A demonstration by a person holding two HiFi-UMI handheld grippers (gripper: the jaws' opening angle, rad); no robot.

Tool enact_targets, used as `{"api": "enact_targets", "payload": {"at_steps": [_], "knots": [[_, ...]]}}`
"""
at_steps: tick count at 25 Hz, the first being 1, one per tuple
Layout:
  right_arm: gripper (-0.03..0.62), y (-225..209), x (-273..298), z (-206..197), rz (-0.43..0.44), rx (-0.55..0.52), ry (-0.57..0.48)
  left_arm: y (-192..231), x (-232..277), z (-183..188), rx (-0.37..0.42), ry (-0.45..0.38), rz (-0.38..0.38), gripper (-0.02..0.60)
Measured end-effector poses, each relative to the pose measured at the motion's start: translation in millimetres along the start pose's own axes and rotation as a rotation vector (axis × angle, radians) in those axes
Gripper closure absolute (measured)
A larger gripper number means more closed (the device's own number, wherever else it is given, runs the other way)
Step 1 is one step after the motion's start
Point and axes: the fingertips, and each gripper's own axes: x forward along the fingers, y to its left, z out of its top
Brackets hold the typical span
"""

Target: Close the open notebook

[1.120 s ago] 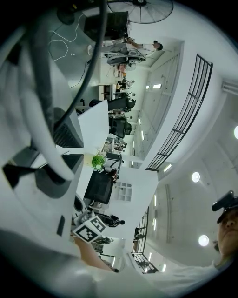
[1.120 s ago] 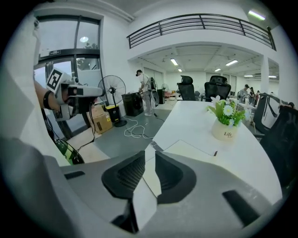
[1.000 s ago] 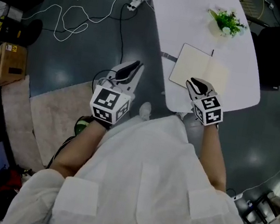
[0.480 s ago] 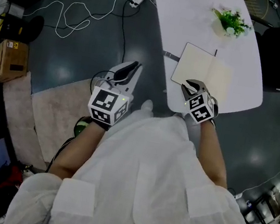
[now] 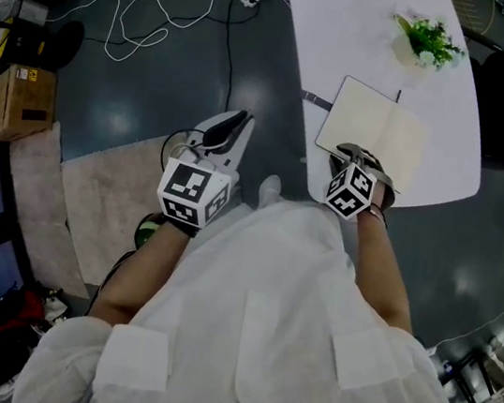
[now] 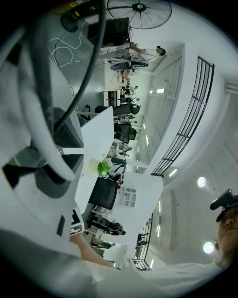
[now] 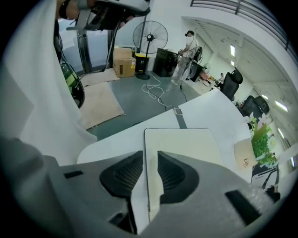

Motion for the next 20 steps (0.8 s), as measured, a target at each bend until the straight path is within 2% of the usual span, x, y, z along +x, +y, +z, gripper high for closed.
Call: {"api": "enact_targets", "payload": {"at_steps": [5,11,20], "knots": [[0.487,5.1,8.3,-2.2,0.004,-0.091,0.060,6.0,-0.2,-2.5,-0.009,0.004,0.011,0.543],[0.470,5.2,12.8,-5.2,-0.034,-0.159,0.088,8.2,-1.1,-3.8,-0.014,0.005,0.009,0.543],[0.462,5.3,11.7,-3.6,0.003,-0.128,0.097,7.2,0.7,-3.9,-0.008,0.010,-0.005,0.543]]}}
